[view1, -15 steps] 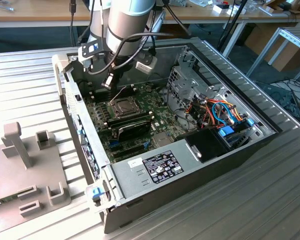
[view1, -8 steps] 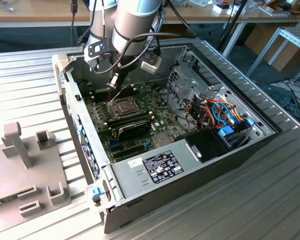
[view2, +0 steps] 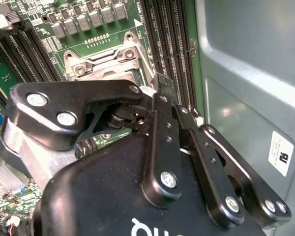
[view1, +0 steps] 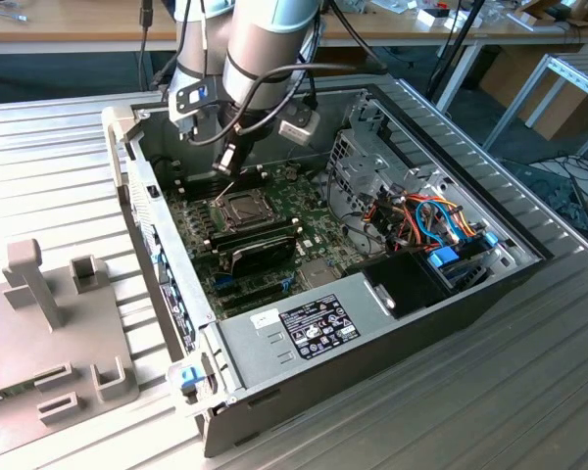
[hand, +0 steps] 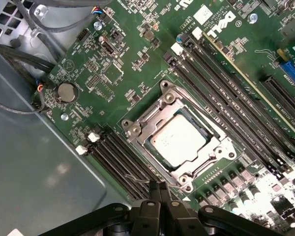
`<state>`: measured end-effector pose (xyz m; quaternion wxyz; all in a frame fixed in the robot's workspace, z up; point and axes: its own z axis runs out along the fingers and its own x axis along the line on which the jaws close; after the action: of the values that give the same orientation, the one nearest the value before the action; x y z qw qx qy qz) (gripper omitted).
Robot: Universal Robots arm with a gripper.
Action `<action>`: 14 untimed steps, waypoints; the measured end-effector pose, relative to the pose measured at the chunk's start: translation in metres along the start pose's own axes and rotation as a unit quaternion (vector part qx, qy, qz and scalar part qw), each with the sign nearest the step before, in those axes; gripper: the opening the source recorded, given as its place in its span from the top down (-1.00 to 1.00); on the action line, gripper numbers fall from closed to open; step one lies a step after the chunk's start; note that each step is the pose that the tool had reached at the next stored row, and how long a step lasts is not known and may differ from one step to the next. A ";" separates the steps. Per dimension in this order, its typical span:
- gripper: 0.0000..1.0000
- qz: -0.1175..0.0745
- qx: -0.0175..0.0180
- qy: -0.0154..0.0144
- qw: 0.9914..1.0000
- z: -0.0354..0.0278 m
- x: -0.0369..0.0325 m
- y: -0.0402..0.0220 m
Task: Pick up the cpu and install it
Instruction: 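Close the cpu cover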
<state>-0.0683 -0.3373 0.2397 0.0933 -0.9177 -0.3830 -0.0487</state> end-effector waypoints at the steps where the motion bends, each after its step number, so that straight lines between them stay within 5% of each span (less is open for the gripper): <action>1: 0.79 0.000 0.000 0.000 1.000 0.0007 0.0000 0.0002; 14: 0.79 0.000 0.006 0.006 1.000 0.0063 -0.0007 0.0011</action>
<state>-0.0679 -0.3373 0.2332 0.1013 -0.9169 -0.3826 -0.0521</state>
